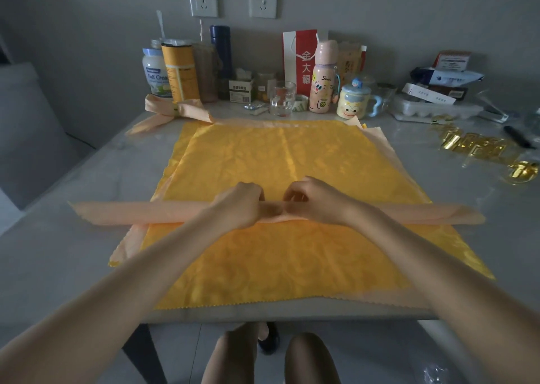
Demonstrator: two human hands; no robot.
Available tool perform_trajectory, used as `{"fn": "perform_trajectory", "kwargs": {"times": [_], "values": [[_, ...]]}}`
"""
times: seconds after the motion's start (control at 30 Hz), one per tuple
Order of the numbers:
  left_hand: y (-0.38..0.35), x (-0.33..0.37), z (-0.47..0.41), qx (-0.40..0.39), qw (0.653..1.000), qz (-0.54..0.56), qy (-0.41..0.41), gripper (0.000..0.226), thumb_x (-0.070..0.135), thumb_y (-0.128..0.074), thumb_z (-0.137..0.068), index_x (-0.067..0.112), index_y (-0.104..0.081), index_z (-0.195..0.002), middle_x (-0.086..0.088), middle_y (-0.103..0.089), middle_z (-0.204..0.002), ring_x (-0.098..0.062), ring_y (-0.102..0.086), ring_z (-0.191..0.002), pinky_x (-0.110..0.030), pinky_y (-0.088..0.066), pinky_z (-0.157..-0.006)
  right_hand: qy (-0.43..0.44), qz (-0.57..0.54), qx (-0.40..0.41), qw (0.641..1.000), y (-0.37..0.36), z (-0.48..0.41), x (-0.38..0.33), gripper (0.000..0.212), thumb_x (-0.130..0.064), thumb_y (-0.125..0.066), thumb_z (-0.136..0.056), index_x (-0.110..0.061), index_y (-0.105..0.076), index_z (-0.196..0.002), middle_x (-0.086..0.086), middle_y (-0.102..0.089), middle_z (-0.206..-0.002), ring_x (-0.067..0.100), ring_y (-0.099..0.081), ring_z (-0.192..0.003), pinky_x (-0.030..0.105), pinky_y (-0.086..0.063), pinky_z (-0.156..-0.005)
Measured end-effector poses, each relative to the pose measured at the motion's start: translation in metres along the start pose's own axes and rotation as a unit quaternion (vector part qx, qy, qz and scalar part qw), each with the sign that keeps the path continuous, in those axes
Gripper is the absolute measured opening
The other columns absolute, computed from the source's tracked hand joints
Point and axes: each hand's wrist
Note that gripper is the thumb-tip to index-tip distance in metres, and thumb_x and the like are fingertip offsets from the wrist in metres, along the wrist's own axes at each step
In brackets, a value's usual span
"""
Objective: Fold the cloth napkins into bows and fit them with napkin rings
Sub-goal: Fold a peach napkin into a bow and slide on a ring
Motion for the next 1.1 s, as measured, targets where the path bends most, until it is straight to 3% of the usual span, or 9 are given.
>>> {"fn": "perform_trajectory", "kwargs": {"times": [0.1, 0.2, 0.33, 0.47, 0.57, 0.73, 0.87, 0.97, 1.1], "values": [[0.003, -0.006, 0.0, -0.014, 1.0, 0.011, -0.002, 0.029, 0.045, -0.051, -0.093, 0.017, -0.058, -0.096, -0.002, -0.059, -0.091, -0.021, -0.059, -0.083, -0.03, -0.042, -0.062, -0.029, -0.109, -0.024, 0.993, 0.001, 0.0, 0.001, 0.028, -0.043, -0.066, -0.08, -0.02, -0.064, -0.095, -0.007, -0.057, -0.086, 0.01, -0.057, -0.08, 0.025, -0.046, -0.071], [0.004, -0.011, -0.001, -0.015, 1.0, 0.01, -0.011, 0.021, 0.043, -0.05, -0.093, 0.023, -0.053, -0.09, -0.003, -0.063, -0.098, -0.021, -0.059, -0.083, -0.03, -0.043, -0.063, -0.014, -0.129, -0.014, 0.991, 0.0, 0.0, 0.003, 0.022, -0.033, -0.069, -0.081, -0.015, -0.065, -0.094, -0.006, -0.057, -0.081, 0.009, -0.054, -0.076, 0.027, -0.044, -0.069], [0.004, -0.014, 0.001, -0.018, 1.0, 0.019, -0.016, 0.035, 0.057, -0.049, -0.089, 0.022, -0.055, -0.09, 0.001, -0.058, -0.087, -0.019, -0.058, -0.082, -0.03, -0.043, -0.064, -0.014, -0.064, 0.003, 0.998, -0.003, -0.001, 0.003, 0.022, -0.035, -0.068, -0.081, -0.02, -0.061, -0.096, -0.006, -0.048, -0.097, 0.012, -0.051, -0.09, 0.026, -0.044, -0.079], [0.003, -0.016, 0.0, 0.001, 0.999, -0.036, -0.02, 0.029, 0.042, -0.048, -0.095, 0.017, -0.06, -0.101, 0.0, -0.058, -0.088, -0.02, -0.058, -0.081, -0.028, -0.041, -0.062, -0.022, -0.023, 0.004, 0.999, 0.002, 0.004, 0.009, 0.024, -0.041, -0.067, -0.082, -0.022, -0.056, -0.092, -0.01, -0.051, -0.09, 0.005, -0.049, -0.077, 0.019, -0.038, -0.062], [-0.001, -0.014, -0.006, 0.022, 0.998, -0.046, -0.026, 0.023, 0.032, -0.046, -0.098, 0.015, -0.06, -0.106, -0.003, -0.061, -0.094, -0.023, -0.06, -0.086, -0.029, -0.041, -0.063, -0.037, 0.0, -0.035, 0.999, 0.019, 0.009, 0.02, 0.023, -0.042, -0.066, -0.083, -0.023, -0.056, -0.092, -0.011, -0.056, -0.086, 0.007, -0.052, -0.077, 0.019, -0.035, -0.059], [0.006, -0.007, -0.018, 0.0, 0.999, 0.031, -0.008, 0.046, 0.053, -0.047, -0.092, 0.009, -0.06, -0.093, -0.003, -0.056, -0.086, -0.024, -0.057, -0.082, -0.031, -0.037, -0.061, -0.088, 0.093, -0.15, 0.98, 0.054, 0.007, 0.031, 0.024, -0.044, -0.062, -0.086, -0.021, -0.057, -0.079, -0.008, -0.06, -0.077, 0.01, -0.056, -0.069, 0.023, -0.04, -0.063], [0.008, -0.005, -0.031, -0.006, 0.999, 0.032, -0.005, 0.047, 0.052, -0.045, -0.093, 0.007, -0.059, -0.09, -0.006, -0.055, -0.086, -0.024, -0.055, -0.08, -0.03, -0.035, -0.061, -0.16, 0.033, -0.195, 0.967, 0.08, 0.013, 0.062, 0.022, -0.038, -0.067, -0.084, -0.016, -0.066, -0.087, -0.005, -0.073, -0.08, 0.01, -0.065, -0.067, 0.029, -0.052, -0.079], [0.015, -0.007, -0.046, -0.001, 0.999, 0.033, 0.008, 0.049, 0.053, -0.044, -0.093, 0.006, -0.059, -0.087, -0.008, -0.057, -0.089, -0.026, -0.058, -0.083, -0.03, -0.037, -0.063, -0.214, -0.065, -0.181, 0.958, 0.103, 0.025, 0.096, 0.023, -0.03, -0.07, -0.083, -0.008, -0.066, -0.09, 0.003, -0.072, -0.082, 0.012, -0.063, -0.066, 0.027, -0.054, -0.071], [0.02, -0.009, -0.062, -0.018, 0.999, 0.039, 0.016, 0.051, 0.056, -0.048, -0.09, 0.013, -0.044, -0.063, -0.002, -0.046, -0.067, -0.018, -0.046, -0.064, -0.03, -0.029, -0.052, -0.27, -0.135, -0.144, 0.942, 0.116, 0.035, 0.131, 0.042, -0.038, -0.082, -0.066, -0.004, -0.067, -0.083, 0.007, -0.067, -0.078, 0.01, -0.058, -0.057, 0.022, -0.047, -0.053]]}}
Point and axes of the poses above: each hand's wrist, its own z-axis away from the middle knuckle, its own y-axis out of the back of the hand, x = y × z
